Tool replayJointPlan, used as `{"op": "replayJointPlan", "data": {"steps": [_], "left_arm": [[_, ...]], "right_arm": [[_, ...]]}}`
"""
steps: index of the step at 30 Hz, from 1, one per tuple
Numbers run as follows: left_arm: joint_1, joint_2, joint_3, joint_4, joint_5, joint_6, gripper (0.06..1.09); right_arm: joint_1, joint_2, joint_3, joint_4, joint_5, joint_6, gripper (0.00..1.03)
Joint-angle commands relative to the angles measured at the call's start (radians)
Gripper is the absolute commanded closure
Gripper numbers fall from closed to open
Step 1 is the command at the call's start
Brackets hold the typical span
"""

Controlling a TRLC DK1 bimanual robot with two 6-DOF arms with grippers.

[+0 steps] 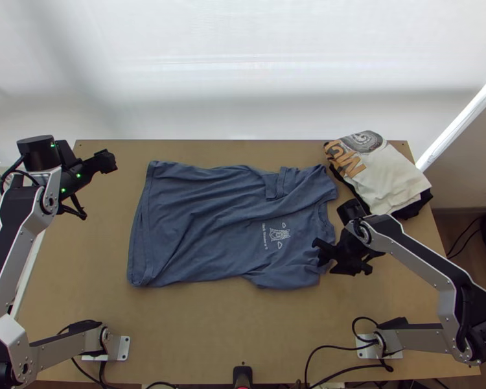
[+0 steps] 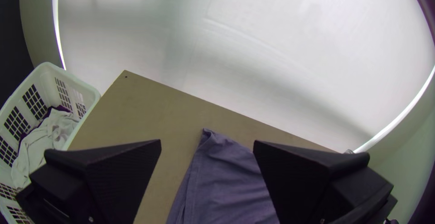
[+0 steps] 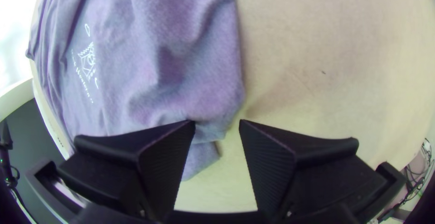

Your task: Fold the t-shirt

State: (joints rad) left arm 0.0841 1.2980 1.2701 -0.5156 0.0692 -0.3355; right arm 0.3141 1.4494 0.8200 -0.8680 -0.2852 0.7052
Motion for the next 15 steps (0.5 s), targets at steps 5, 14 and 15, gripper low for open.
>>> {"op": "replayJointPlan", "data": {"steps": [5,14,15], "left_arm": [[-0.006,0.009,0.026,-0.023,-0.003,0.018,0.10],[-0.029,0.029,0.023,-0.307,0.003,0.332,0.10],[-0.037,0.037,0.023,-0.374,0.007,0.359,0.10]], "right_arm": [[0.005,0.043,0.005,0.040,0.008,-0.001,0.63],[0.006,0.040,0.011,0.060,0.040,0.004,1.00],[0.006,0.037,0.015,0.060,0.040,0.005,1.00]]}}
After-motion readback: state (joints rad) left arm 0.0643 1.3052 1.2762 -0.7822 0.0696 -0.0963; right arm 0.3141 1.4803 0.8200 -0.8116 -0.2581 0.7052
